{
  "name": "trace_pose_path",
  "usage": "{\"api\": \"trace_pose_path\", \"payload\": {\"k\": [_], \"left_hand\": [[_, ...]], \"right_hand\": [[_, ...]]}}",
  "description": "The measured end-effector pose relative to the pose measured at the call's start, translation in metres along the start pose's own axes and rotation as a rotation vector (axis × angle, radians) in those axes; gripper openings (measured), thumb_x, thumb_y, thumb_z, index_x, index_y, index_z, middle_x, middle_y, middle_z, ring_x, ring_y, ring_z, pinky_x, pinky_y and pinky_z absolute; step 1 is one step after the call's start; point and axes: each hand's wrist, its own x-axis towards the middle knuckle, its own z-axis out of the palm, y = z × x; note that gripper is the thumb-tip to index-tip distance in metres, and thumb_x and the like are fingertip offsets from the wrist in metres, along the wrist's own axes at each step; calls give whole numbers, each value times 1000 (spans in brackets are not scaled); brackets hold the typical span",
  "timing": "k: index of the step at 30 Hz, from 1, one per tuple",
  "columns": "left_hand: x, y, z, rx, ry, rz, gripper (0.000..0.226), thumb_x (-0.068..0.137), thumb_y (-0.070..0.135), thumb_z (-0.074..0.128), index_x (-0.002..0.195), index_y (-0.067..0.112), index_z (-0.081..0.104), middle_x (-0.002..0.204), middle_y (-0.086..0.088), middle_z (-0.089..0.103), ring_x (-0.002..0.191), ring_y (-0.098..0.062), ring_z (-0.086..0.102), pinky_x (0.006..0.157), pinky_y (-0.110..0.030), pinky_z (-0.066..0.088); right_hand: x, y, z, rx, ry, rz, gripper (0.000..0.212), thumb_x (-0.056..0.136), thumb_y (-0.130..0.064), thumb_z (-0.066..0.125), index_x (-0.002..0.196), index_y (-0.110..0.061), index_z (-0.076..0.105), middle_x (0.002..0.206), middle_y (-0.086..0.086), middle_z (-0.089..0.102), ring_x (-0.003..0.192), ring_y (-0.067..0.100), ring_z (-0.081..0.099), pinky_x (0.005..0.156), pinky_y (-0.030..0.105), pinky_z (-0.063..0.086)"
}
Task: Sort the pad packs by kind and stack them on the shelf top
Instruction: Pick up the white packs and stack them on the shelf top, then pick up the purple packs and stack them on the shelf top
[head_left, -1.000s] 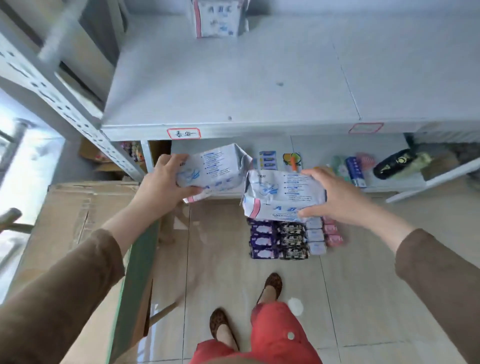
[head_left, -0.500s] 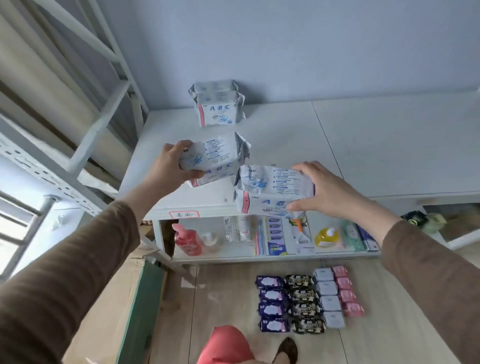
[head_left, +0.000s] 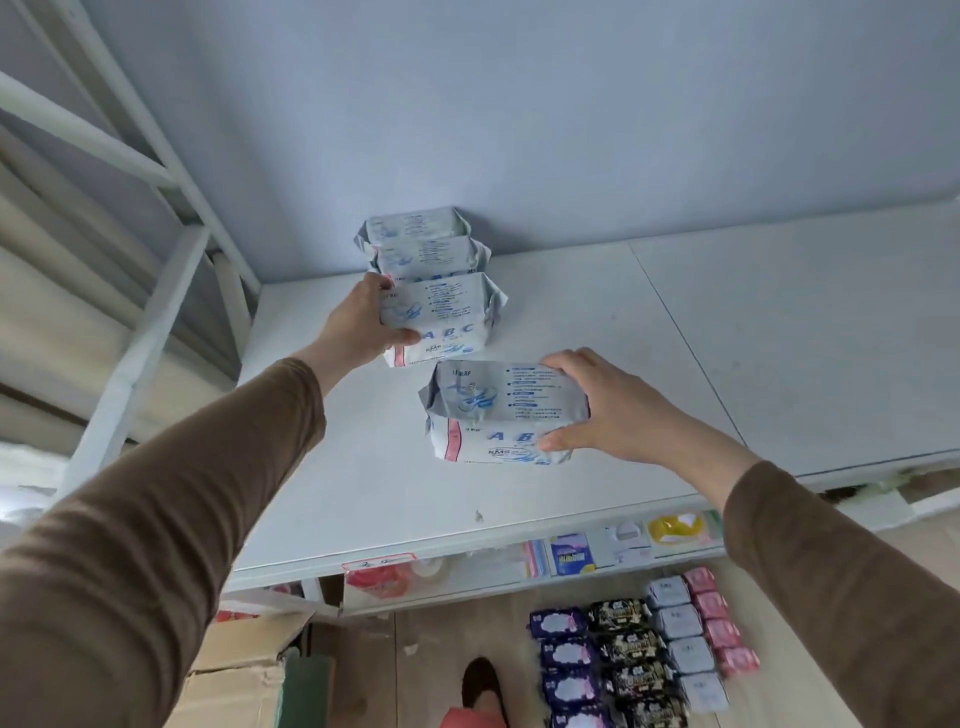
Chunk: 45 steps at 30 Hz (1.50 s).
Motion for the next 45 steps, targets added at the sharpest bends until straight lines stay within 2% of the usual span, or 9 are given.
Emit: {"api": "trace_pose_path", "payload": {"k": [7,10,13,15,18,23,27,33,45], "left_hand": [[41,-16,7,-57,-62,21,73,66,28,89,124,25,44,125,-3,54,106,-23,62,80,-43,60],[40,-22,8,-120,-39,19,74,63,28,90,116,33,38,125,-2,53,102,-20,64,75,-38,62],[32,-31,5,-149,-41,21,82,64,26,90,125,34,36,129,0,41,101,-17,60,79,-29,56],[25,-41,-1,-122,-58,-7,86,69,19,86,134,37,32,133,1,33,91,-17,62,71,-23,49],[10,-54,-13,-99,-26,-45,74,81,5,68,137,38,34,137,-3,36,81,-14,66,63,-19,45],[-27,-51,-21,-4,101,-8,54,90,8,59,137,28,41,137,-4,42,87,-10,63,76,-24,47],[-57,-40,-15,40,168,23,51,91,13,62,137,22,42,135,-7,43,102,-16,58,86,-33,52],[-109,-10,2,97,205,7,53,89,16,65,138,16,45,136,-10,47,124,-29,48,105,-41,41],[-298,75,126,119,63,-18,44,89,22,65,130,14,54,128,-8,55,120,-29,47,99,-35,35]], "right_hand": [[46,-1,11,12,-6,2,87,62,-57,81,131,-44,30,126,-17,42,105,13,55,81,30,47],[70,-6,14,2,-2,-29,87,63,-53,81,130,-39,29,130,-16,40,105,14,54,76,30,42],[96,-10,15,-4,2,-44,83,63,-48,82,129,-40,33,121,-21,36,97,16,55,65,22,38],[113,-12,16,-26,3,-52,84,63,-45,83,132,-40,34,125,-18,36,97,17,56,68,27,40],[135,-12,21,-98,18,-64,85,64,-38,86,134,-36,38,131,-12,33,94,17,56,72,30,40],[149,-13,37,-167,119,-48,82,67,-37,86,132,-23,39,132,-3,35,94,24,59,70,32,44],[142,-18,48,-168,232,-15,70,70,-31,84,123,-14,44,125,4,39,91,29,59,67,37,51],[100,-22,43,-169,353,8,85,67,-41,83,137,-20,41,142,1,36,119,28,41,85,38,47],[-138,42,65,-88,237,-104,50,87,-38,68,130,-16,54,131,1,54,123,25,44,99,42,41]]}}
